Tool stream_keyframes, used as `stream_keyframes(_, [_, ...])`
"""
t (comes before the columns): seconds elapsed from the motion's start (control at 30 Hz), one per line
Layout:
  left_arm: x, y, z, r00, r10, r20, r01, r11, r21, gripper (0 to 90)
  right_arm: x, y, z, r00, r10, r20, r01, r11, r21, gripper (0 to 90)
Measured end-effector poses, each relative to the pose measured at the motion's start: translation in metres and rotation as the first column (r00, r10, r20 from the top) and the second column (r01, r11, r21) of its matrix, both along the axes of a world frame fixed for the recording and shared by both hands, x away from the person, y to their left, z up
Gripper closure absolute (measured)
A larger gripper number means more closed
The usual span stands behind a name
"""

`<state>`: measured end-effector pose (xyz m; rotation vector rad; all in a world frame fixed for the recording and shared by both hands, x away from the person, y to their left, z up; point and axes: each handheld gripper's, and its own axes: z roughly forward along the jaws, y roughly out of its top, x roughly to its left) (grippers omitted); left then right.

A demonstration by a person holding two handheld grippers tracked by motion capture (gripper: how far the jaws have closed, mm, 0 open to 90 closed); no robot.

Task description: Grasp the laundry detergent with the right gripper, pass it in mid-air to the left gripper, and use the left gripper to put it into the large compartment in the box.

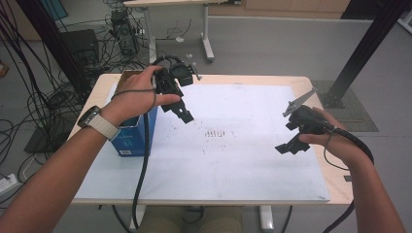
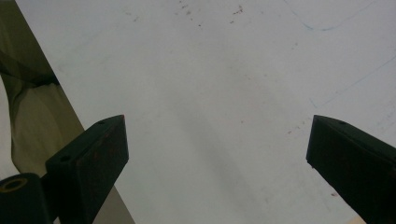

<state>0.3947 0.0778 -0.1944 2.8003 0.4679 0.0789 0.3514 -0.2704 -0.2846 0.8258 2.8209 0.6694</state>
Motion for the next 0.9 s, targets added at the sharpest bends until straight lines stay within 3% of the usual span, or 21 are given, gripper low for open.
stream_keyframes(0.47, [-0.01, -0.011, -0.018, 0.9986, -0.053, -0.008, 0.053, 0.9986, 0.005, 7.6, -0.003, 0.0, 0.0, 1.0, -0.001, 0.006, 0.001, 1.0, 0.002, 5.4])
stream_keyframes(0.9, [-0.01, -0.01, -0.026, 0.9987, -0.048, -0.015, 0.049, 0.9987, 0.012, 7.6, -0.002, 0.002, -0.001, 1.0, 0.007, 0.004, -0.007, 1.0, 0.002, 5.4])
